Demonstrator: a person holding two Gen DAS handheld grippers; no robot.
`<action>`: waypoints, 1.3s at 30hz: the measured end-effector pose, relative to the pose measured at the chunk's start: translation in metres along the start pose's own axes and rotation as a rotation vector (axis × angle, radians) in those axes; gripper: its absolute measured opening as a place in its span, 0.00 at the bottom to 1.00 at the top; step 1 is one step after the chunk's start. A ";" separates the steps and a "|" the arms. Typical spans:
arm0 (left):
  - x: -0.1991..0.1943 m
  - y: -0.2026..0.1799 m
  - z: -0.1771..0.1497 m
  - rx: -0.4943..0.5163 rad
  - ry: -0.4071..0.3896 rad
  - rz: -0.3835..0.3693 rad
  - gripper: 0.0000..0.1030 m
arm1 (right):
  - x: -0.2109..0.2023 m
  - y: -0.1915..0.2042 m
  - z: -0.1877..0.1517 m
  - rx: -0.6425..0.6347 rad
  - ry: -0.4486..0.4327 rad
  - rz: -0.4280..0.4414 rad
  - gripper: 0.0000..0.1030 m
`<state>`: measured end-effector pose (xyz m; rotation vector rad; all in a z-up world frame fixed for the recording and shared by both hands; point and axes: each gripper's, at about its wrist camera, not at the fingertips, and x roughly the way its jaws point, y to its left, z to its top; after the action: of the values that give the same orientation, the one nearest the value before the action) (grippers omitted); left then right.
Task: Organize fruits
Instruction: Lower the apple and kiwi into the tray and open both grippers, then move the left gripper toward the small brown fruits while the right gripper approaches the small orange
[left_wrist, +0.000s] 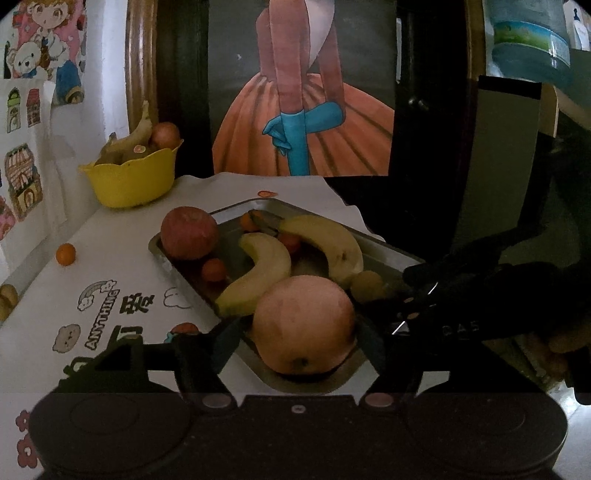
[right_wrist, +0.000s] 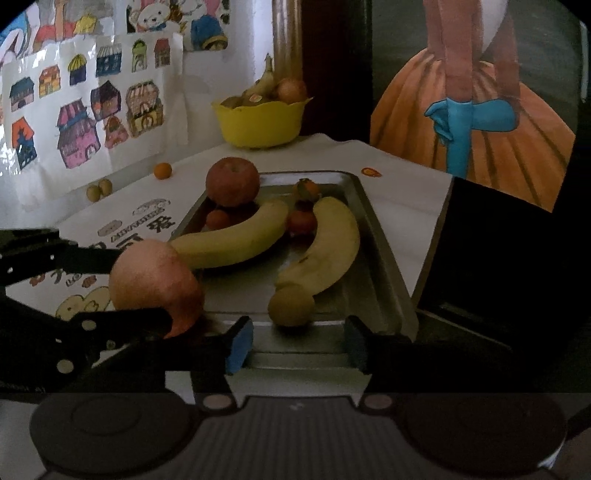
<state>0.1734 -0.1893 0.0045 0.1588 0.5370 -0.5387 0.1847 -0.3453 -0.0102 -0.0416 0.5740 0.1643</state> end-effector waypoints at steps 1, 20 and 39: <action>-0.002 0.000 -0.001 -0.002 -0.004 -0.001 0.75 | -0.003 0.000 -0.001 0.003 -0.008 -0.005 0.63; -0.058 0.035 -0.026 -0.186 -0.071 0.037 0.99 | -0.064 0.032 -0.034 0.084 -0.125 -0.093 1.00; -0.134 0.120 -0.066 -0.327 -0.097 0.255 0.99 | -0.090 0.114 -0.044 0.162 -0.065 -0.050 1.00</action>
<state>0.1104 -0.0093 0.0193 -0.1092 0.4940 -0.2045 0.0672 -0.2496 0.0024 0.1060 0.5191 0.0698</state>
